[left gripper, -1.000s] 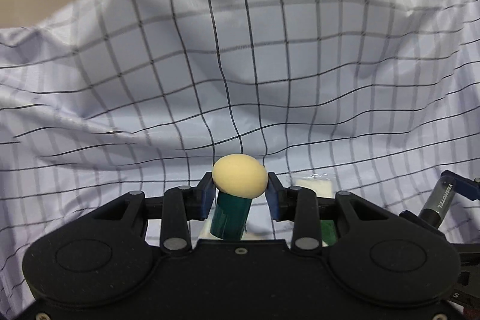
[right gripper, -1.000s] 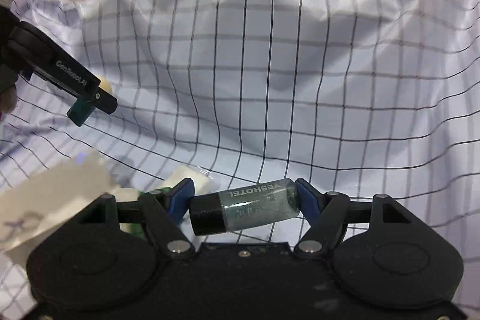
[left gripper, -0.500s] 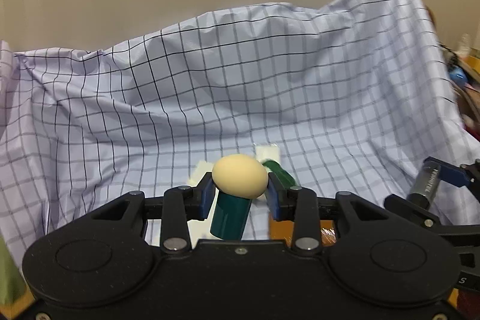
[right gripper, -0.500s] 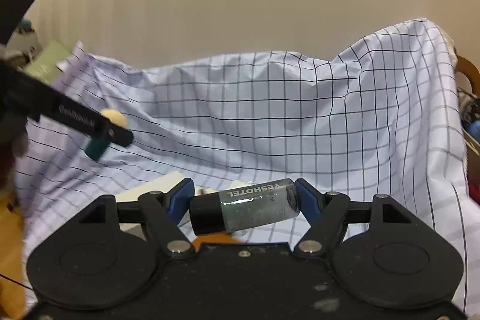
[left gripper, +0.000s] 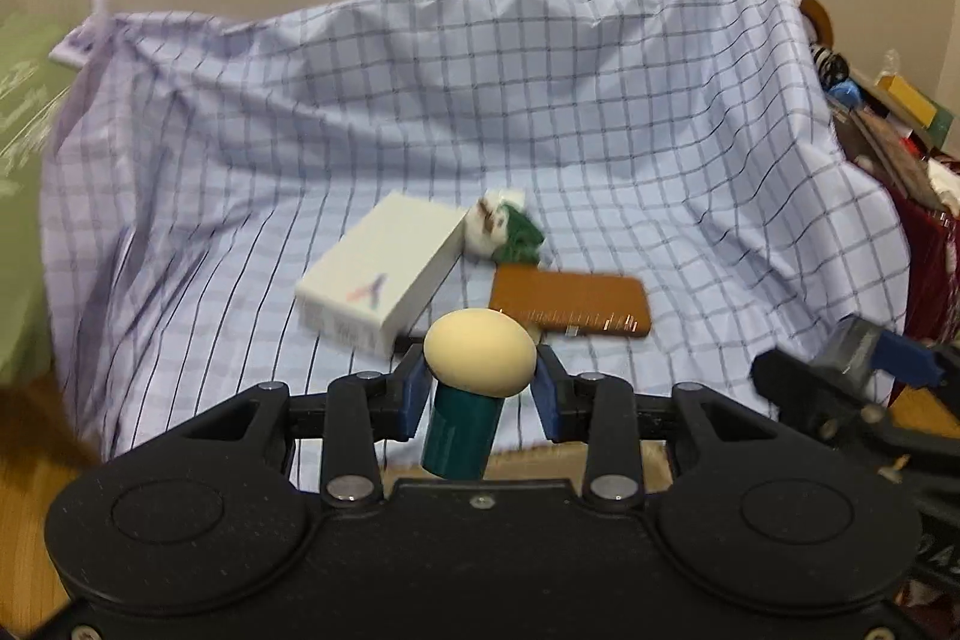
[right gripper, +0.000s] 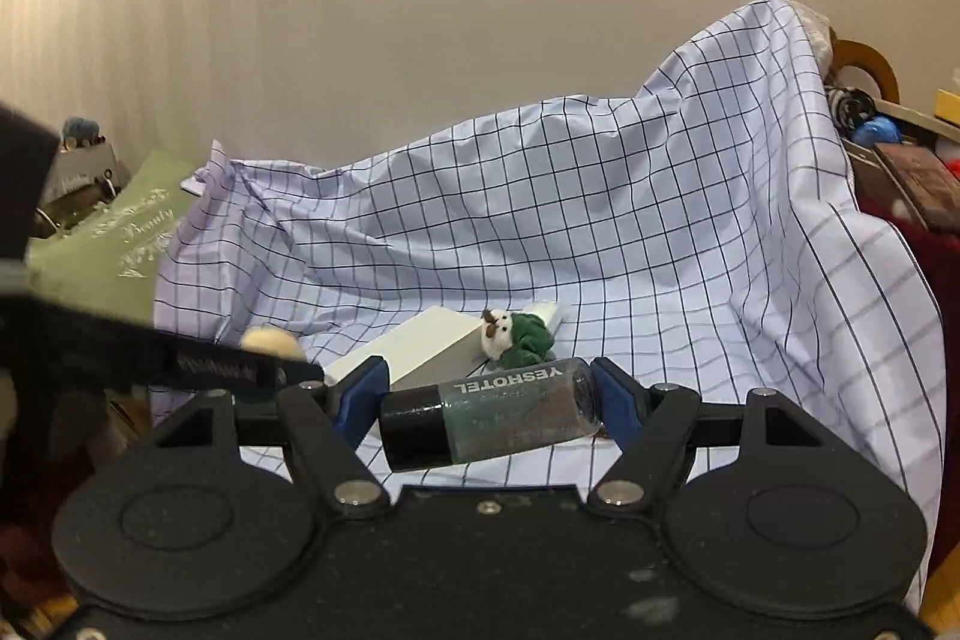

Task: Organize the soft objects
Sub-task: 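Carry the green bottle with the left tool while the right tool carries the clear bottle to the basket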

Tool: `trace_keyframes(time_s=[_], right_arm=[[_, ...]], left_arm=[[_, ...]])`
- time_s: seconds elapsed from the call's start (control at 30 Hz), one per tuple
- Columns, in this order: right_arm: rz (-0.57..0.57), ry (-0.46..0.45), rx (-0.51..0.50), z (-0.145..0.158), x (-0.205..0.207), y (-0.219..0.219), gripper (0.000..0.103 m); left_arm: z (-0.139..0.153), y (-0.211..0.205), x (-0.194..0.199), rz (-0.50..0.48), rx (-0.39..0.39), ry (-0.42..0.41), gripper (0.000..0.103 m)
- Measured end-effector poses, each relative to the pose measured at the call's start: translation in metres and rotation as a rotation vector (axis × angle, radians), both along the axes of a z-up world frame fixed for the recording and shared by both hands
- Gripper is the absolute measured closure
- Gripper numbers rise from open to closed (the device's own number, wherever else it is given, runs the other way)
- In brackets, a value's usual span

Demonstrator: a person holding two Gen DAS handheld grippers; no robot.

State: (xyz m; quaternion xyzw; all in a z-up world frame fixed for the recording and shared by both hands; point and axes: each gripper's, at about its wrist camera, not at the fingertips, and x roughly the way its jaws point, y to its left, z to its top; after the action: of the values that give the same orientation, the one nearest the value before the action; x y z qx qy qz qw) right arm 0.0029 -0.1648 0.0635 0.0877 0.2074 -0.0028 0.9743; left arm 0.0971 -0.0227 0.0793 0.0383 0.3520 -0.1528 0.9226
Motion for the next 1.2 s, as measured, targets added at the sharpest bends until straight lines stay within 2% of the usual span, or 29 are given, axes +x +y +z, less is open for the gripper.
trace_keyframes(time_s=[0.23, 0.4, 0.57, 0.73, 0.93, 1.2], right_arm=[[-0.026, -0.035, 0.034, -0.006, -0.045, 0.012, 0.031], [-0.072, -0.009, 0.096, -0.015, -0.060, 0.012, 0.030], [-0.128, 0.102, 0.172, -0.035, -0.052, 0.004, 0.030], [-0.141, 0.193, 0.183, -0.047, -0.042, 0.004, 0.030], [-0.131, 0.268, 0.172, -0.057, -0.032, 0.011, 0.030], [-0.126, 0.301, 0.166, -0.059, -0.026, 0.013, 0.030]], left_arm=[[-0.022, 0.008, -0.044, 0.072, -0.029, 0.025, 0.066], [-0.045, 0.010, -0.057, 0.118, -0.013, 0.041, 0.066], [-0.075, 0.013, -0.050, 0.150, -0.015, 0.139, 0.066], [-0.094, 0.024, -0.044, 0.185, -0.056, 0.206, 0.066], [-0.099, 0.028, -0.046, 0.190, -0.069, 0.206, 0.066], [-0.101, 0.030, -0.039, 0.198, -0.080, 0.186, 0.065]])
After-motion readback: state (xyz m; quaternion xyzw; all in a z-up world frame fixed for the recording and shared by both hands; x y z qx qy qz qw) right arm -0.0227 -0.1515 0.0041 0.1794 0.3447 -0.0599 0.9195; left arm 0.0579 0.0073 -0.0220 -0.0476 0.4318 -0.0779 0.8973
